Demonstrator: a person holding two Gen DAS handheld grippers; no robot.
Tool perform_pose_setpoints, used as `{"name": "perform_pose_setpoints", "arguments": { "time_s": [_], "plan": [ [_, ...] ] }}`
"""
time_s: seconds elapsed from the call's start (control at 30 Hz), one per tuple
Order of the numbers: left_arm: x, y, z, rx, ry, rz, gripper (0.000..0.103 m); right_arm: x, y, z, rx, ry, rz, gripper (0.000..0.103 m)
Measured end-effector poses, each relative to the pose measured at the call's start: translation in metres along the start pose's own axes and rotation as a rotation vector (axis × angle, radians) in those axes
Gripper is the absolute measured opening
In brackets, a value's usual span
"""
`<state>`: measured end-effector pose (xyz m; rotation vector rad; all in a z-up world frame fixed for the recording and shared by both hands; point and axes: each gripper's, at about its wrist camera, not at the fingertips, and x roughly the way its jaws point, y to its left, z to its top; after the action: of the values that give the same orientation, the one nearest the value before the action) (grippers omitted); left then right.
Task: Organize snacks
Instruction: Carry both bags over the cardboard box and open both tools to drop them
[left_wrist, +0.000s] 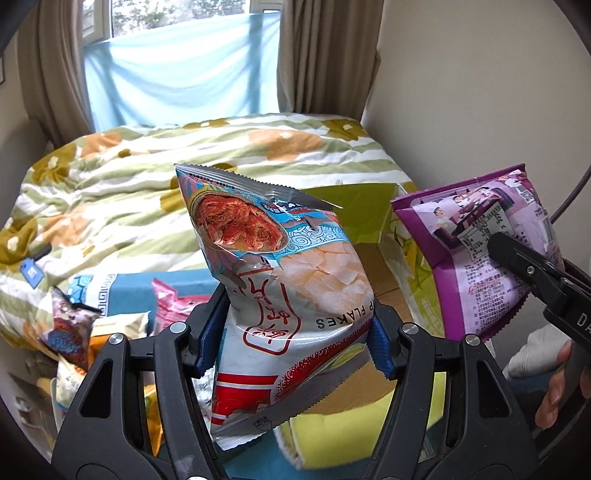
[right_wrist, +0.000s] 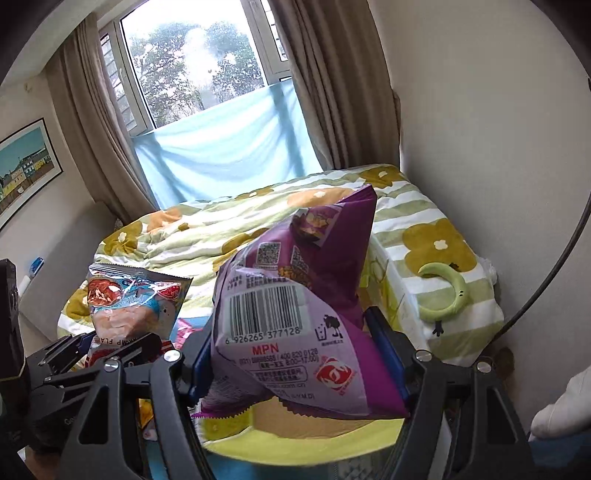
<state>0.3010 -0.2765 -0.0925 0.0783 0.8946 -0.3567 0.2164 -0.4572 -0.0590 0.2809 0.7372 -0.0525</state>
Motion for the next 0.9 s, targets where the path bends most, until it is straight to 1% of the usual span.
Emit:
{"name": "perform_pose_setpoints", "arguments": {
  "time_s": [0.1, 0.17, 0.2, 0.23, 0.3, 0.4, 0.5, 0.53, 0.63, 0.77, 0.9],
  "plan": [
    [0.041, -0.008, 0.015, -0.029, 0.051, 0.011, 0.062, 0.022, -0.022, 0.016, -0.014, 0.028, -0.02, 0.069],
    [0.062, -0.011, 0.02, -0.059, 0.082, 0.011, 0.064, 0.037, -0.031, 0.021, -0.023, 0.056, -0.008, 0.069],
    [0.071, -0.012, 0.021, -0.069, 0.099, 0.006, 0.07, 0.043, -0.034, 0.024, -0.03, 0.067, -0.003, 0.069],
    [0.078, -0.013, 0.022, -0.076, 0.112, 0.0, 0.084, 0.05, -0.036, 0.025, -0.038, 0.078, -0.001, 0.069],
    [0.084, -0.013, 0.023, -0.079, 0.114, 0.022, 0.099, 0.061, -0.038, 0.026, -0.039, 0.103, 0.005, 0.069],
    [0.085, -0.01, 0.021, -0.073, 0.126, 0.031, 0.1, 0.075, -0.039, 0.029, -0.038, 0.134, 0.023, 0.069],
    [0.08, -0.003, 0.013, -0.072, 0.144, 0.014, 0.1, 0.088, -0.039, 0.03, -0.062, 0.164, 0.026, 0.069],
    [0.076, -0.002, 0.011, -0.069, 0.142, 0.024, 0.1, 0.09, -0.038, 0.03, -0.064, 0.17, 0.025, 0.069],
    [0.067, 0.002, 0.006, -0.042, 0.138, 0.088, 0.1, 0.097, -0.04, 0.032, -0.057, 0.176, 0.025, 0.07],
    [0.067, 0.008, 0.001, -0.03, 0.188, 0.092, 0.1, 0.113, -0.034, 0.037, -0.093, 0.182, 0.009, 0.07],
    [0.064, 0.013, -0.005, -0.03, 0.187, 0.123, 0.1, 0.133, -0.029, 0.038, -0.097, 0.206, 0.021, 0.07]
  ]
}}
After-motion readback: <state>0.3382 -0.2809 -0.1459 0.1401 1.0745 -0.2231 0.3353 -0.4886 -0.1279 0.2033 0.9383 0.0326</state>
